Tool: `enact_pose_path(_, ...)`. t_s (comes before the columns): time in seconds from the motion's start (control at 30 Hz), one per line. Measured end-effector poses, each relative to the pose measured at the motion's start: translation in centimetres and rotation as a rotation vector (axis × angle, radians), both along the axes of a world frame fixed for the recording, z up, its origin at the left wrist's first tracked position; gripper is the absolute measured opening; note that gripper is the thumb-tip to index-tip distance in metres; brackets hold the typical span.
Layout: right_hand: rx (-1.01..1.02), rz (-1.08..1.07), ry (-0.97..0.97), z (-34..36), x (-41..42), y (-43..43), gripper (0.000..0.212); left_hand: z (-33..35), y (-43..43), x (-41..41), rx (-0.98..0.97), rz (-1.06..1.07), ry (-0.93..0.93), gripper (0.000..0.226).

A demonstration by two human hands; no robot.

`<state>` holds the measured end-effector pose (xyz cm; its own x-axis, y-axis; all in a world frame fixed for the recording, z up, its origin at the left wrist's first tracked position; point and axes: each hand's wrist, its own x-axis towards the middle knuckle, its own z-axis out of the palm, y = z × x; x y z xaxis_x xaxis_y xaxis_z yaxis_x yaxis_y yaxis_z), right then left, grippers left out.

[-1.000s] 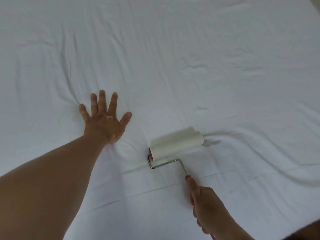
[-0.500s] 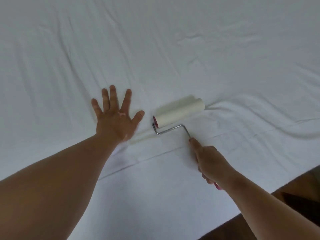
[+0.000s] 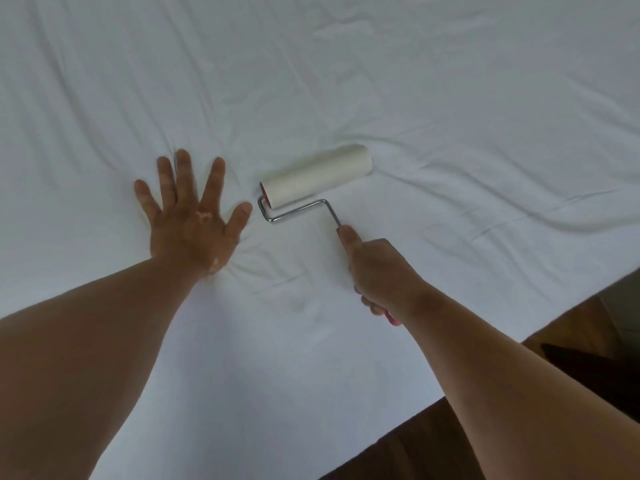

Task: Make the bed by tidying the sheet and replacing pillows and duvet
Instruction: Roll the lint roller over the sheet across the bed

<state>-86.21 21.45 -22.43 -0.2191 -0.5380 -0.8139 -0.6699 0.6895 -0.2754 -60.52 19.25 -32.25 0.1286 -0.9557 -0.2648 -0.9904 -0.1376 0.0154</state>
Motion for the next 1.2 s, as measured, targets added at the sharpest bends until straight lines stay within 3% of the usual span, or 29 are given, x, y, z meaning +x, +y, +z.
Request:
enact_pose_path(0.13, -0.027, 0.267, 0.011, 1.5, -2.4, 5.5, 0.039, 0.2, 0.0, -0.2, 0.02, 0.004, -0.01, 0.082)
enact_pose_path(0.3, 0.003, 0.08, 0.044, 3.1, -6.3, 15.5, 0.062, 0.8, 0.8, -1.1, 0.04, 0.024, 0.01, 0.08)
enact_pose_path(0.4, -0.002, 0.101, 0.087, 5.0, -6.7, 17.7, 0.061, 0.8, 2.8, -2.0, -0.01, 0.029, 0.056, 0.078)
enact_pose_path(0.57, -0.33, 0.067, 0.082, 7.2, -6.0, 11.6, 0.024, 0.9, 3.7, -1.9, 0.035, 0.001, 0.075, 0.078)
enact_pose_path(0.7, -0.609, 0.266, 0.211, 3.7, -6.0, 2.0, 0.033, 1.1, 3.3, -1.8, 0.073, 0.003, 0.072, 0.079)
enact_pose_path(0.87, -0.404, 0.424, 0.335, 0.0, -6.0, 1.4, 0.057, 0.9, 3.0, -1.6, 0.108, -0.012, 0.068, 0.08)
enact_pose_path(0.97, -0.27, 0.308, 0.285, 1.2, -7.8, 8.5, 0.035, 0.9, 3.0, -1.6, 0.107, -0.008, 0.073, 0.079)
enact_pose_path(1.2, -0.001, 0.152, 0.194, 2.3, -11.0, 23.5, 0.048, 1.1, 3.3, -1.8, 0.09, -0.007, 0.073, 0.08)
